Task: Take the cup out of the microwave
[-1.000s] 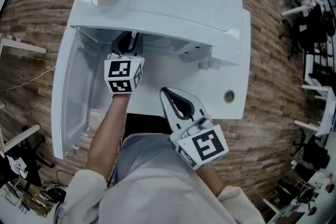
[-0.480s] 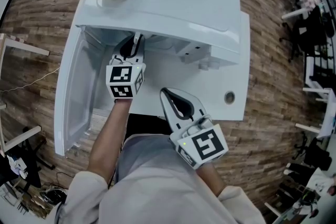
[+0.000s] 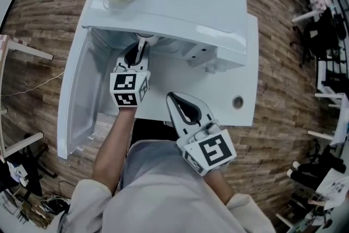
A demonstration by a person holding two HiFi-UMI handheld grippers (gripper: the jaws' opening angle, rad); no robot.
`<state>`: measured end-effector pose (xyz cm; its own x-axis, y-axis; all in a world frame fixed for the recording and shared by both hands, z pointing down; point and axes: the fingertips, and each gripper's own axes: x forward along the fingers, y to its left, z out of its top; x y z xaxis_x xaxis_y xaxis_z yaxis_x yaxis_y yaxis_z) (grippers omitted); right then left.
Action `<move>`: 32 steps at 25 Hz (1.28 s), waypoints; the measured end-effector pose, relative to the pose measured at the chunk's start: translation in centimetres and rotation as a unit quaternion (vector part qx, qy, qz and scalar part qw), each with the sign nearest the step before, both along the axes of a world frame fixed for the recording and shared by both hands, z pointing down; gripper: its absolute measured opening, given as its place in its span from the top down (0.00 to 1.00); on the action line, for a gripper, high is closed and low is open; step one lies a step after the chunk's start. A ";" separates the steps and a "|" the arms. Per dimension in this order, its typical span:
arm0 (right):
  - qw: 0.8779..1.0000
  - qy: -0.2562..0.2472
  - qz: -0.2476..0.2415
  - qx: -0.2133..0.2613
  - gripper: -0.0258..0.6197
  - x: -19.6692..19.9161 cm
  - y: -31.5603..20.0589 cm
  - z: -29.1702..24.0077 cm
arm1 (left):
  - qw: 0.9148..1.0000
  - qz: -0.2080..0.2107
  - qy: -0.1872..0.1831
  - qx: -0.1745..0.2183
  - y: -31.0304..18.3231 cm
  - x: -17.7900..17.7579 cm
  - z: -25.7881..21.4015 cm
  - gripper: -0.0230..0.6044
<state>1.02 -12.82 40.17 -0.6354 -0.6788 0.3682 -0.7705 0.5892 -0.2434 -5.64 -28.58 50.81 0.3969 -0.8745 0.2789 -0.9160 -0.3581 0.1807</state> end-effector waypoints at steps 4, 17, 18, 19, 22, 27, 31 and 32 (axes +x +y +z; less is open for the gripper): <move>1.000 -0.004 -0.001 0.005 0.92 0.0 0.1 -0.4 | 1.000 0.000 -0.001 -0.004 0.7 -0.1 0.1 0.86; 1.000 -0.009 -0.002 0.020 0.92 0.0 0.5 -1.5 | 1.000 -0.004 0.000 -0.009 2.4 -0.6 -0.4 0.86; 1.000 -0.008 -0.003 0.021 0.92 0.0 0.6 -1.5 | 1.000 -0.004 0.000 -0.009 2.5 -0.6 -0.4 0.86; 1.000 -0.008 -0.003 0.022 0.92 -0.1 0.7 -1.5 | 1.000 -0.004 -0.001 -0.009 2.6 -0.7 -0.4 0.86; 1.000 -0.009 -0.005 0.027 0.92 -0.2 0.9 -1.7 | 1.000 -0.004 -0.002 -0.009 3.0 -0.8 -0.4 0.86; 0.999 -0.010 -0.008 0.037 0.93 -0.2 1.3 -2.1 | 1.000 -0.005 0.003 -0.010 3.9 -0.9 -0.7 0.86; 0.999 -0.009 -0.011 0.042 0.92 -0.3 1.5 -2.4 | 1.000 -0.006 0.004 -0.014 4.9 -1.1 -0.6 0.86; 0.999 -0.009 -0.012 0.042 0.92 -0.3 1.6 -2.4 | 1.000 -0.007 0.005 -0.015 5.2 -1.2 -0.6 0.86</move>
<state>0.70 -11.26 37.74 -0.6578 -0.6914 0.2987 -0.7518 0.6267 -0.2049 -6.84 -23.38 50.23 0.3883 -0.8707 0.3019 -0.9188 -0.3403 0.2000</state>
